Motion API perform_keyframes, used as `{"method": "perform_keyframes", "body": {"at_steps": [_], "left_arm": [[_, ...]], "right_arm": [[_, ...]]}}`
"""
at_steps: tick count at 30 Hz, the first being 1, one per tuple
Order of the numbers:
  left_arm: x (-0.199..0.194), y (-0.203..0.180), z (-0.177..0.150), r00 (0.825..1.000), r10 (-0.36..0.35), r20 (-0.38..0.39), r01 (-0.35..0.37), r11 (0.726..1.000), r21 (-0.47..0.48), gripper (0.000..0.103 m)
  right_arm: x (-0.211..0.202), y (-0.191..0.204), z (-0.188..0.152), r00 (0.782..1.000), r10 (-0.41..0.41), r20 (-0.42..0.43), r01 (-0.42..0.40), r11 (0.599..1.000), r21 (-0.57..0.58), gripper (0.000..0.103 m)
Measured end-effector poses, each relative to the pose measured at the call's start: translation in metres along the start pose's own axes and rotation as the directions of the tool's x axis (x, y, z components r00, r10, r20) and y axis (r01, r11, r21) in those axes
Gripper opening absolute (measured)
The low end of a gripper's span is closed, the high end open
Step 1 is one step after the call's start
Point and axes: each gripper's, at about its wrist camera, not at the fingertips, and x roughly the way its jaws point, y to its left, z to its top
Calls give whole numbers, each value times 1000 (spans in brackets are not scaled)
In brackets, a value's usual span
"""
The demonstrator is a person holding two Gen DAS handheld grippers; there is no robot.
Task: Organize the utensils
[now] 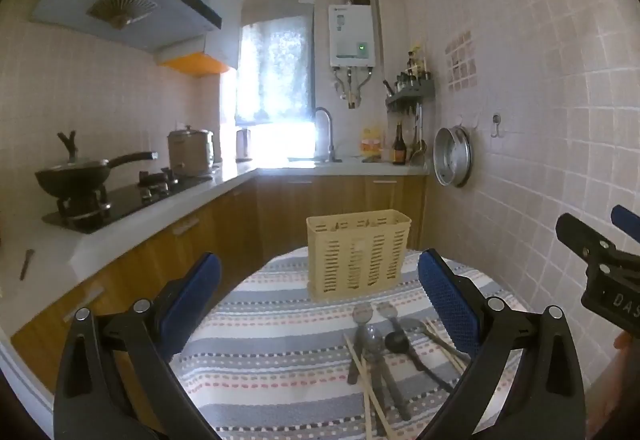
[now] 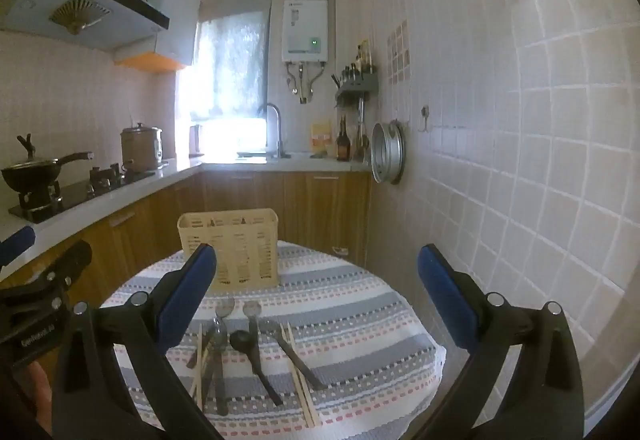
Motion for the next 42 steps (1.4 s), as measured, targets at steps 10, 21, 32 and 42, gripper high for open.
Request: {"method": "perform_keyframes", "body": {"at_steps": [10,21,32,42], "left_arm": [[-6,0,-1,999,-21,36,21,1000,-10,96],[-1,-1,0,999,-26,24,26,1000,-1,96],[7,-1,-2,1000,-6,-2,6,1000,-6,96],[10,0,-6,1000,7,-17,-7,1000,-11,96]], "right_arm": [[-15,-7,-2,996,22,83,-25,999,35,96],[-4,-10,-3,999,12,37,-14,999,36,96],[-3,-4,-11,999,3,34,-3,1000,14,96],[-3,-4,-11,1000,-1,28,1,1000,19,96]]}}
